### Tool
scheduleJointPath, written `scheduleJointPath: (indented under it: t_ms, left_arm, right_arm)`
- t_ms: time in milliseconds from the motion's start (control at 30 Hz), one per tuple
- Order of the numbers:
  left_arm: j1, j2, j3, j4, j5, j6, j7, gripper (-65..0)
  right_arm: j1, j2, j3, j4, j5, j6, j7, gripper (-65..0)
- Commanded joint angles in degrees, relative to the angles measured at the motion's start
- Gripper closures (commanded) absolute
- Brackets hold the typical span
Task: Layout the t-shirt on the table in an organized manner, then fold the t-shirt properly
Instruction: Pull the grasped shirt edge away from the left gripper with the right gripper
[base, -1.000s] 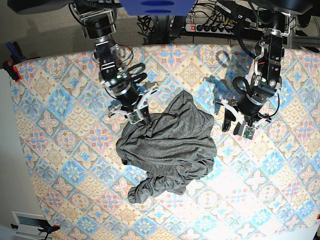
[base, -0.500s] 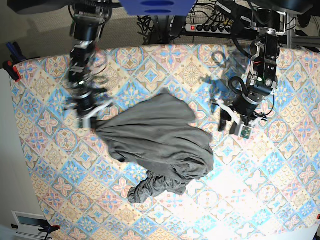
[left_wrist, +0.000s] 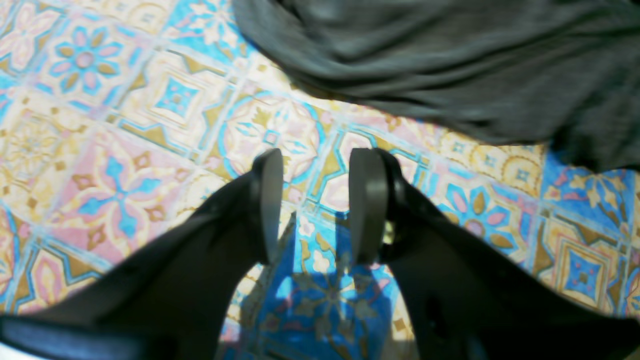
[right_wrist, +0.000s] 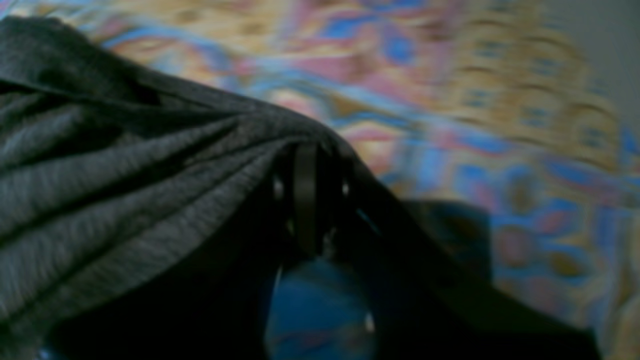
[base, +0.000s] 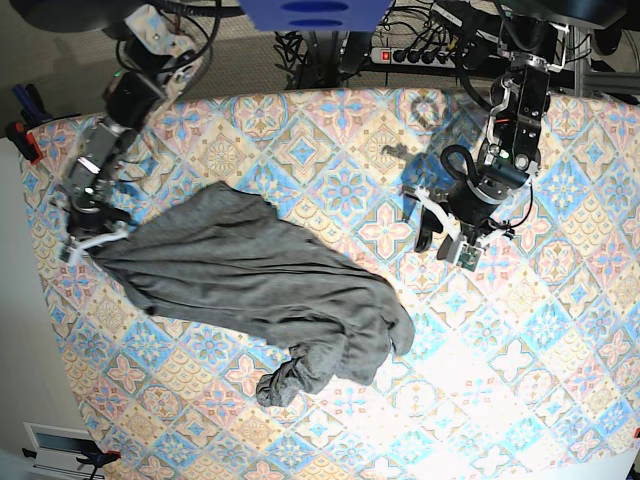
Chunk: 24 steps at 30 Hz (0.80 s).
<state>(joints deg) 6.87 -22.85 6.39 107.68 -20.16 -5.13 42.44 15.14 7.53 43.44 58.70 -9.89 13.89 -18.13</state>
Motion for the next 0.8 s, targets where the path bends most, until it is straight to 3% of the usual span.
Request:
scheduleJointPath:
  t_ms: [0,233,467,600,767]
  left_arm:
    - [-0.7,-0.3,0.1,1.0,-0.4,-0.2,-1.2,-20.5]
    - [-0.6,-0.2,0.1,1.0,-0.8,-0.2,-1.2,-20.5]
    - [0.8,-0.2,0.1,1.1,-0.7,-0.2,-1.2,-20.5]
    - [0.9,-0.2,0.1,1.1,-0.5,-0.2,-1.2,-20.5]
    - [0.8,-0.2,0.1,1.1,-0.7,-0.2,-1.2,-20.5]
  right_arm:
    - [3.1,1.7,0.1,-0.1,-0.1,-0.5,0.6,-0.5]
    - [7.3,5.9,2.8,-6.7,-0.1,-0.5,0.6,-2.1]
    - [7.0,6.2,3.0,-7.0,-0.1,-0.5,0.4,-24.1]
    - [6.7,6.2,3.0,2.9,0.1,-0.2,0.4,-25.3]
    - [-1.7,5.1,2.2,19.2,0.7,-0.1,0.4,-23.4]
